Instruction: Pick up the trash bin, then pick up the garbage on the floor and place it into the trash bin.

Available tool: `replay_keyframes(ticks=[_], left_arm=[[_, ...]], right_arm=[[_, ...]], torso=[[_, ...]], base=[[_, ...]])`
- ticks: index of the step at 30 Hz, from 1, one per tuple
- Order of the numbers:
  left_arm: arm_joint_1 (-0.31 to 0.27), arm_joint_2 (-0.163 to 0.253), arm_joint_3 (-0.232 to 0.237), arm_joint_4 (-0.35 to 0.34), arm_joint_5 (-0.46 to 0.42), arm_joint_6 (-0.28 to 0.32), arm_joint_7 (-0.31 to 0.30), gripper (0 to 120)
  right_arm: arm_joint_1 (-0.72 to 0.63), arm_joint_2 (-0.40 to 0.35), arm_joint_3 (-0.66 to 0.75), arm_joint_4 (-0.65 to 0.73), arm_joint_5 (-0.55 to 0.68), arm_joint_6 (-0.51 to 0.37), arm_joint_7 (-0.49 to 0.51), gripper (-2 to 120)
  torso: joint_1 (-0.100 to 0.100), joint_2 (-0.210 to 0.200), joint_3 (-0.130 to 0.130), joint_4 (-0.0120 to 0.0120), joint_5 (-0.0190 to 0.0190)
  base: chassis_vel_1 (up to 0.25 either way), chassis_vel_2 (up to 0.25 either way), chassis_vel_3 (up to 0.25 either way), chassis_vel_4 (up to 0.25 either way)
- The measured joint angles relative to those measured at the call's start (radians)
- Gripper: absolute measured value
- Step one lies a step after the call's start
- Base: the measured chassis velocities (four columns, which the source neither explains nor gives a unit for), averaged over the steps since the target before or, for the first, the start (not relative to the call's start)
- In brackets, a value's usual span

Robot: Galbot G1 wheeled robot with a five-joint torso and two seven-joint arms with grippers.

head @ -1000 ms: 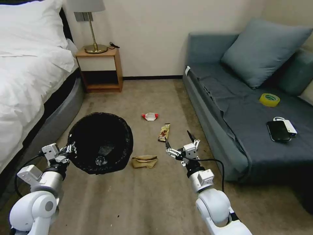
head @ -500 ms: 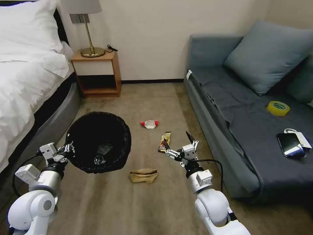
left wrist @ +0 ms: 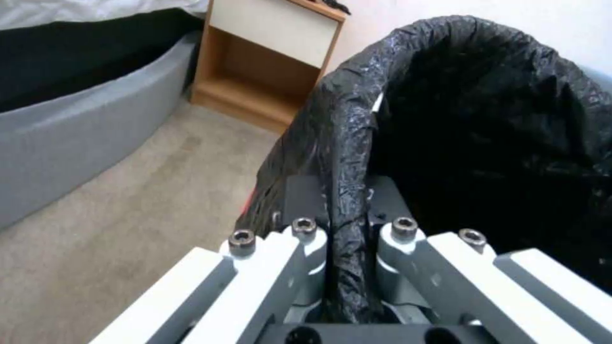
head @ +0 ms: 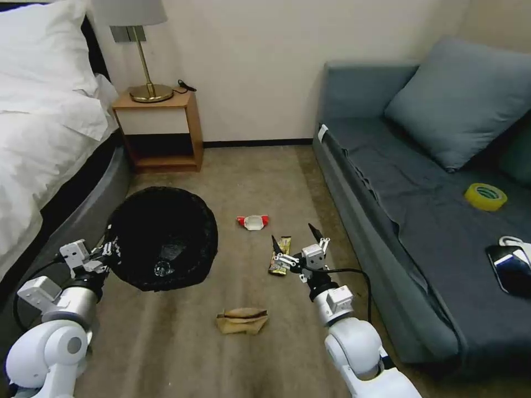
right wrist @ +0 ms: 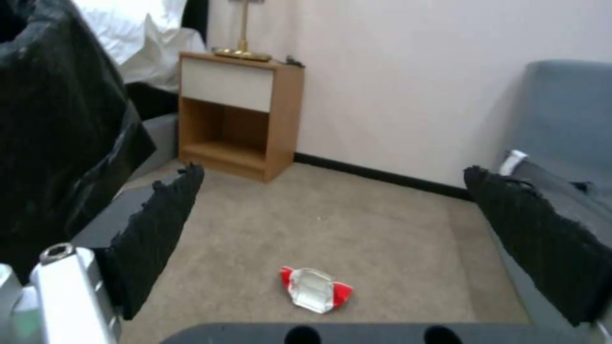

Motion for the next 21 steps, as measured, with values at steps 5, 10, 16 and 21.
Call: replay_keyframes(ticks=[5,10,16,21], left_arm=[[-0.006,0.005,-0.018,0.013,-0.006,0.009,-0.001,4],[-0.01,0.011,-0.038,0.031,-0.011,0.016,0.004,4],[-0.019,0.021,-0.044,0.046,-0.02,0.024,0.012,4],[-0.015,0.023,-0.057,0.057,-0.022,0.026,0.025,4]], right_arm=[[0.083,-0.06,-0.072,-0.049,0.023,-0.018,-0.001,100],[0.218,-0.194,-0.182,-0.119,0.1,-0.054,-0.019,100],[0.361,-0.392,-0.343,-0.16,0.213,-0.156,-0.155,100],[0.502,-0.459,-0.505,-0.168,0.334,-0.237,-0.24,100]], torso=[[0.0,0.0,0.0,-0.0001,0.0],[0.0,0.0,0.0,0.0003,0.0003],[0.0,0.0,0.0,-0.0006,0.0003],[0.0,0.0,0.0,-0.0003,0.0002]], base=[[-0.067,0.064,0.067,-0.062],[0.0,0.0,0.0,0.0],[0.0,0.0,0.0,0.0],[0.0,0.0,0.0,0.0]])
